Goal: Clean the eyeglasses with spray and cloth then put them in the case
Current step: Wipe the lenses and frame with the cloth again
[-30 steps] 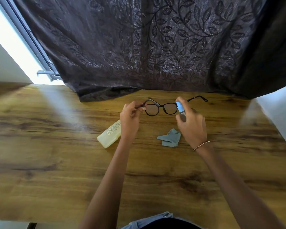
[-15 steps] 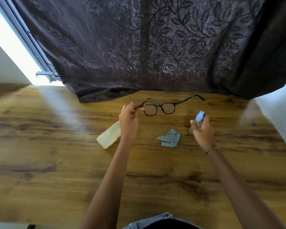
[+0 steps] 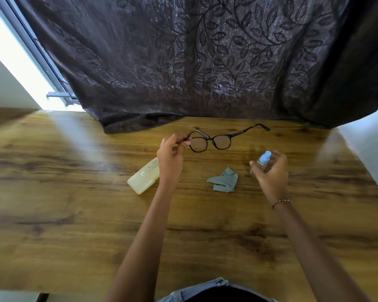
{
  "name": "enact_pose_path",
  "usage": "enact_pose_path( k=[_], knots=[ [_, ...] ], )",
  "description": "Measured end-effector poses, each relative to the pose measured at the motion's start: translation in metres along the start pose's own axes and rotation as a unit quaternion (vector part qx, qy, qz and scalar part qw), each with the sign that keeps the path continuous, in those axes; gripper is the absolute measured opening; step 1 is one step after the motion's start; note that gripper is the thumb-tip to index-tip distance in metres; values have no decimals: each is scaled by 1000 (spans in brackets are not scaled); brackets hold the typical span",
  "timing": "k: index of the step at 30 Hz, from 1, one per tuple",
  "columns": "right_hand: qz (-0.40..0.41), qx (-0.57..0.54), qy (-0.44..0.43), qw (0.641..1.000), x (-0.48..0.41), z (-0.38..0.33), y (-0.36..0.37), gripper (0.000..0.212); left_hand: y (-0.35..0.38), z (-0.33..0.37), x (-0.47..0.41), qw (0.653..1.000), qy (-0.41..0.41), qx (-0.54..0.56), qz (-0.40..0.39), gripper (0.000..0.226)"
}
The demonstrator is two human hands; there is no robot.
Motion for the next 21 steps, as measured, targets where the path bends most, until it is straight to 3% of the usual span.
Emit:
enact_pose_path(
  k=[2,3,4,6,8,10,16,21],
  knots=[
    [106,44,-89,989,12,-18,-14,38,0,-1,0,1000,-4,2,4,12],
    [119,73,-149,979,18,-31,-15,25,0,-2,-1,1000,-7,0,6,12],
    [87,106,-201,970,21,-41,-10,15,-1,-2,-1,1000,-9,-1,7,12],
    [-67,176,-243,952,22,-46,14,8,-1,-3,-1,1000,-11,0,7,13],
    [-211,222,-231,923,21,-36,39,17,-1,-3,-2,1000,-11,-2,5,13],
    [-275,237,-218,906,20,-29,54,29,-3,-4,-2,1000,-11,-6,4,12],
    [-302,276,-188,893,19,-29,69,18,-7,-5,-2,1000,-8,-10,9,13],
    [-285,120,-110,945,19,-35,56,14,-8,-5,-2,1000,-10,-6,10,13]
  ],
)
Point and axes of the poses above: each hand's wrist, its own x-axis away from the middle knuckle, its own y-axis out of the palm, z = x × y, the point moved 5 cm from there along -x, towards the middle knuckle, and after that the axes turned 3 degrees about x, right-handed, at the moved point
